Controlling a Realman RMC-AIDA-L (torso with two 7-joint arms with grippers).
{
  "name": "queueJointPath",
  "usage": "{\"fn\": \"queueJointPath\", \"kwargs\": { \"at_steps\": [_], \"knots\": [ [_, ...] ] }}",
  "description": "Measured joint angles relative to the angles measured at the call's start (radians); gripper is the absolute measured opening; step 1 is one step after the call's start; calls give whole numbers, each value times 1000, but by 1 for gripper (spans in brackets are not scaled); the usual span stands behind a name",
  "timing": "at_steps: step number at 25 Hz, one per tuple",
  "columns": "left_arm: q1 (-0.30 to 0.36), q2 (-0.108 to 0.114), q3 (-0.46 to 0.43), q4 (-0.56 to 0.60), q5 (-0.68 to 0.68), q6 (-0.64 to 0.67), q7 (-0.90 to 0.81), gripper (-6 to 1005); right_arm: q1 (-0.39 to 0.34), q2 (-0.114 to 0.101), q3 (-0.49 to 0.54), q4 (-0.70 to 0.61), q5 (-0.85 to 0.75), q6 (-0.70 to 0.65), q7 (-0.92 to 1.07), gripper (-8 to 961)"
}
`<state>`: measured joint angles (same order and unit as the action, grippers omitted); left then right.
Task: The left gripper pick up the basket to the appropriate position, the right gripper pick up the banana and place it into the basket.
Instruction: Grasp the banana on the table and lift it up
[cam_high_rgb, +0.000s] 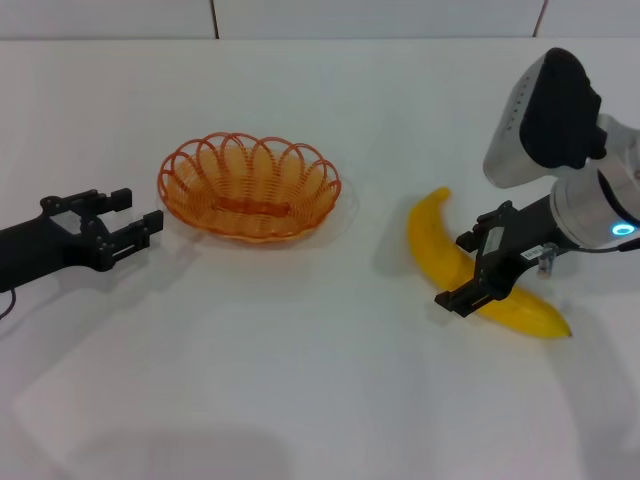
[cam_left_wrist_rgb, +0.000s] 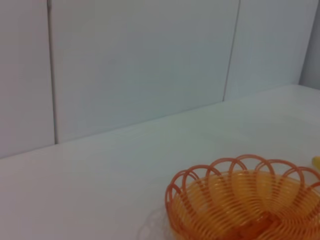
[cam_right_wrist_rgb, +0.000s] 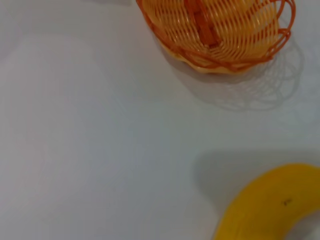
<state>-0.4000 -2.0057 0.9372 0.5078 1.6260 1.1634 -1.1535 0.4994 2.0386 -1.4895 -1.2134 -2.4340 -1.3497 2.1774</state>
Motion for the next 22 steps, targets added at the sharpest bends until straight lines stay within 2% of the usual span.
{"fn": "queueJointPath", "kwargs": {
  "at_steps": [8, 22],
  "knots": [
    [-2, -1, 0, -2, 0, -1, 0, 559, 28, 0, -1, 53, -1, 24, -5, 894],
    [-2, -1, 0, -3, 0, -1, 0, 560, 30, 1, 3, 56, 4, 27, -3, 873]
  ]
}}
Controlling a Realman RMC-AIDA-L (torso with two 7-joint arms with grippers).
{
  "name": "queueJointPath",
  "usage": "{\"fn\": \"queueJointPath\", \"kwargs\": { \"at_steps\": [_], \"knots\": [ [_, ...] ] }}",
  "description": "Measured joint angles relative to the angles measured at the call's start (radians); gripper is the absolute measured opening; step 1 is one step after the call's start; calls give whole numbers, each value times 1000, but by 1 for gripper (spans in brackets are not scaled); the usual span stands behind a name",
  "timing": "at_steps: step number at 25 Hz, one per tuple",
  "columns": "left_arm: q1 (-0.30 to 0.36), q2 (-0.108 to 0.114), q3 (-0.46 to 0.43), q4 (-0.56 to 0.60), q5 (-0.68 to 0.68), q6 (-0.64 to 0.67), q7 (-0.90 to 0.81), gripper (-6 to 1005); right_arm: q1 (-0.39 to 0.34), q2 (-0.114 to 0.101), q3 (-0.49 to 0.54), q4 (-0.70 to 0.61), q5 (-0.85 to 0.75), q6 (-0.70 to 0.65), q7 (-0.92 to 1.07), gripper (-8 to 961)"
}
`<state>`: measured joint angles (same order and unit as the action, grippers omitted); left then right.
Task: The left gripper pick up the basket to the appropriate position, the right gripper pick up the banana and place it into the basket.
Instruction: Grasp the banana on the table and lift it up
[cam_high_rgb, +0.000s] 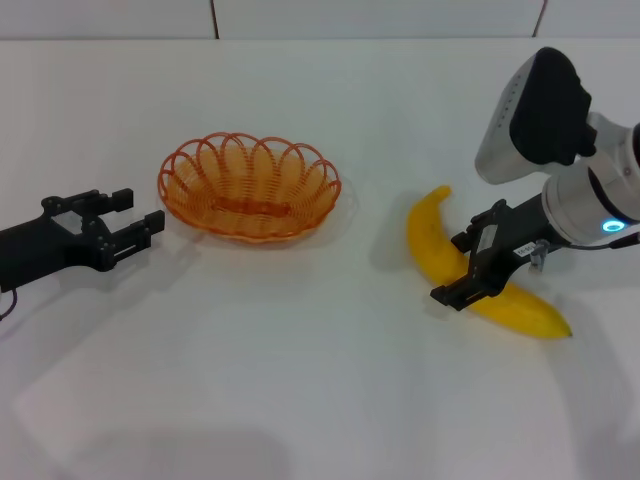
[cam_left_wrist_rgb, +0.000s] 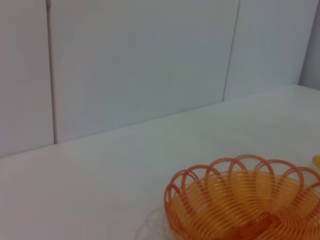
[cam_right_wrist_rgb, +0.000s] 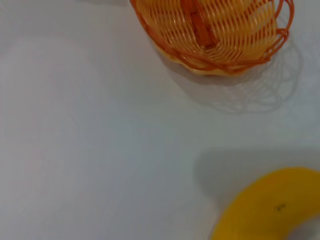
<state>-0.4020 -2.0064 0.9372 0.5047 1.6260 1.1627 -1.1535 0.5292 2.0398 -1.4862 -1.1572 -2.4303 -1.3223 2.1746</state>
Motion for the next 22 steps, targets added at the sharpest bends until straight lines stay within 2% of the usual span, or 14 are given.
{"fn": "queueJointPath", "kwargs": {
  "at_steps": [12, 17, 22],
  "knots": [
    [2, -3, -4, 0, 0, 0, 0, 560, -1, 0, 10, -8, 5, -3, 3, 650],
    [6, -2, -1, 0, 0, 0, 0, 559, -33, 1, 36, -70, 9, -13, 3, 481],
    [11, -2, -5, 0, 0, 0, 0, 559, -110, 0, 72, -187, 102, -14, -57, 481]
  ]
}}
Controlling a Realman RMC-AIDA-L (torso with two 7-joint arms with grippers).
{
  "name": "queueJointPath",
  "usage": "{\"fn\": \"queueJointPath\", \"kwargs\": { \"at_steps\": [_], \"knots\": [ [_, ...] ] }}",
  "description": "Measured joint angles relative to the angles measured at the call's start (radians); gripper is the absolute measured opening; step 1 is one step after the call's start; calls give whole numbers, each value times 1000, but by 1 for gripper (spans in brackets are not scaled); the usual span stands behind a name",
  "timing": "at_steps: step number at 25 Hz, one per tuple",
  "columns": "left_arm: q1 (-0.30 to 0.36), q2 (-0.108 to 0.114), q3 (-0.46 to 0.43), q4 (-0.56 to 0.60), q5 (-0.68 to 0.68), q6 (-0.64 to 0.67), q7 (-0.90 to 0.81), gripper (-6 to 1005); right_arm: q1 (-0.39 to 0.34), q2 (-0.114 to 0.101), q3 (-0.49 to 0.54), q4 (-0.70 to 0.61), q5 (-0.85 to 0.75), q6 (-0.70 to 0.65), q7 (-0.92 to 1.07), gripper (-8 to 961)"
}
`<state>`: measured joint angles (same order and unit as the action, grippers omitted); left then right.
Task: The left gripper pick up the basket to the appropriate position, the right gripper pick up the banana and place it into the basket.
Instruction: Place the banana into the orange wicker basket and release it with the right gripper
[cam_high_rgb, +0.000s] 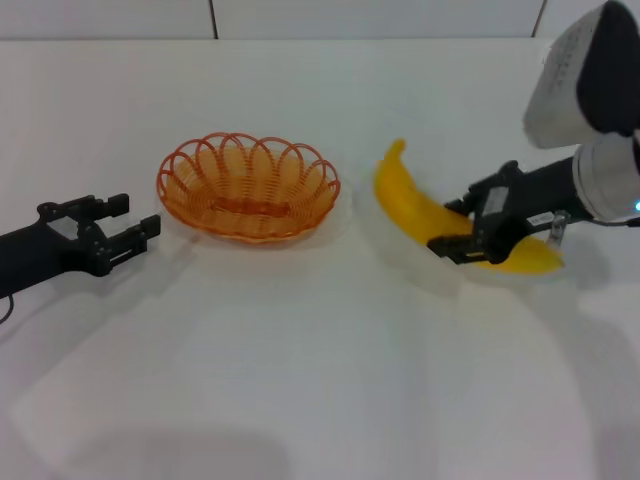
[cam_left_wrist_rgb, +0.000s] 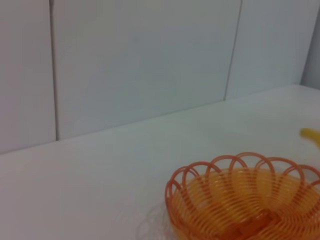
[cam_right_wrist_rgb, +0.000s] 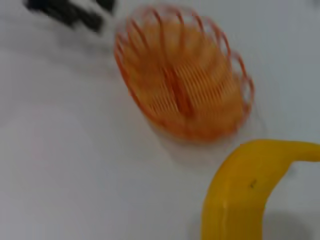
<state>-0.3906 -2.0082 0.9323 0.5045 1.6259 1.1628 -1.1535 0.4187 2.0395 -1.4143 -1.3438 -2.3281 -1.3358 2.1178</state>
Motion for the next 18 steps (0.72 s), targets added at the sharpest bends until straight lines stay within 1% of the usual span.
{"fn": "queueJointPath", "kwargs": {
  "at_steps": [4, 7, 14, 15, 16, 17, 18],
  "knots": [
    [5, 0, -2, 0, 0, 0, 0, 559, -24, 1, 10, -27, 116, 1, -110, 481],
    [2, -1, -1, 0, 0, 0, -1, 559, -23, 3, 7, -5, 198, 7, -191, 481],
    [-2, -2, 1, 2, 0, 0, 0, 559, 8, 3, 0, 81, 354, 36, -361, 481],
    [-2, -3, 2, 2, 0, 0, 0, 559, 17, 2, 0, 96, 374, 47, -374, 481],
    [-2, -3, 2, 3, 0, 0, 0, 559, 42, 2, 0, 128, 408, 67, -396, 481],
    [-2, -3, 3, 3, 0, 0, 0, 559, 42, 2, 0, 128, 408, 67, -396, 481],
    [-2, -3, 3, 3, 0, 0, 0, 559, 58, 2, 0, 144, 420, 75, -404, 481]
  ]
}}
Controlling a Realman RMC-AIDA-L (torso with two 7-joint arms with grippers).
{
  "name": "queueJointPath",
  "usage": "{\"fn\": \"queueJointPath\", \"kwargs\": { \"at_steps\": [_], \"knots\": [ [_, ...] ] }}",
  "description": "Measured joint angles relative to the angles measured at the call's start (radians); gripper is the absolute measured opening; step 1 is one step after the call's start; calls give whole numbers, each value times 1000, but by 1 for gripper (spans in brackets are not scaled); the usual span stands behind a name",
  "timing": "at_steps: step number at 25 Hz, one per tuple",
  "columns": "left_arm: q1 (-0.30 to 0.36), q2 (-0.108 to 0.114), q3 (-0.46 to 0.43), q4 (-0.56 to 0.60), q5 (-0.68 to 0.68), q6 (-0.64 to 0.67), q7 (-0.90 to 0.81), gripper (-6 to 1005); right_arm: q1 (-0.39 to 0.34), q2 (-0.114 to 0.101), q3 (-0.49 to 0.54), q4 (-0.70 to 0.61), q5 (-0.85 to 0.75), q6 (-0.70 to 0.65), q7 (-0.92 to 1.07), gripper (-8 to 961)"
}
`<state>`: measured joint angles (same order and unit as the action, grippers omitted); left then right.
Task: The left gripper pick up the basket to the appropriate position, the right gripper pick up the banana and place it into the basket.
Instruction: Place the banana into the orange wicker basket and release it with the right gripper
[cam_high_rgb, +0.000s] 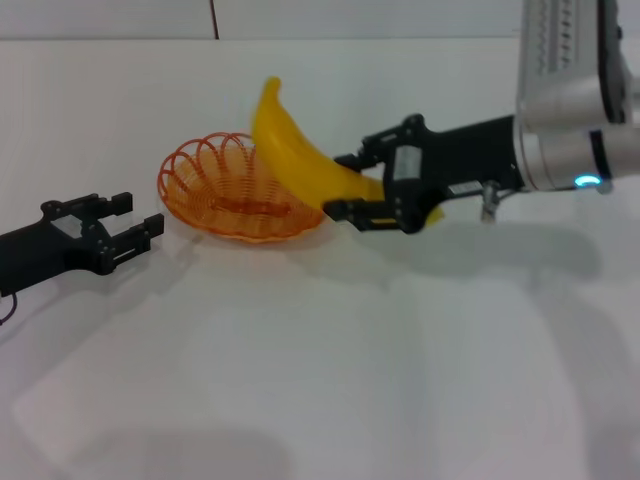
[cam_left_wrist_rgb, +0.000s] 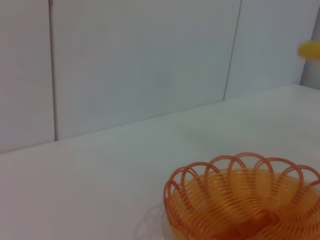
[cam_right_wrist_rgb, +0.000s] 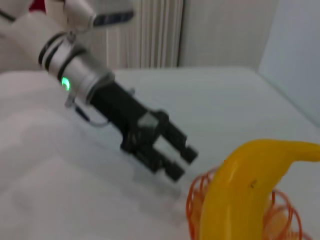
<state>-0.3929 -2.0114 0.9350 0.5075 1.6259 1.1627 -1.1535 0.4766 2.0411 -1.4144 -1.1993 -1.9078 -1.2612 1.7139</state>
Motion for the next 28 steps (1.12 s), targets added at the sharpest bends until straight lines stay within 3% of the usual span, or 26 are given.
{"fn": "queueJointPath", "kwargs": {
  "at_steps": [7, 18, 23, 28],
  "knots": [
    [-9, -2, 1, -1, 0, 1, 0, 560, 106, 3, -75, 111, 75, 96, -43, 481],
    [-12, -3, 1, -1, 0, 2, 0, 559, 190, 6, -405, 195, 144, 517, -43, 482],
    [-21, -4, 2, -2, 3, 2, 0, 559, 219, 8, -473, 221, 144, 621, -36, 482],
    [-27, -6, 2, -2, 12, 2, 0, 559, 284, 10, -487, 304, 145, 638, -15, 482]
  ]
}}
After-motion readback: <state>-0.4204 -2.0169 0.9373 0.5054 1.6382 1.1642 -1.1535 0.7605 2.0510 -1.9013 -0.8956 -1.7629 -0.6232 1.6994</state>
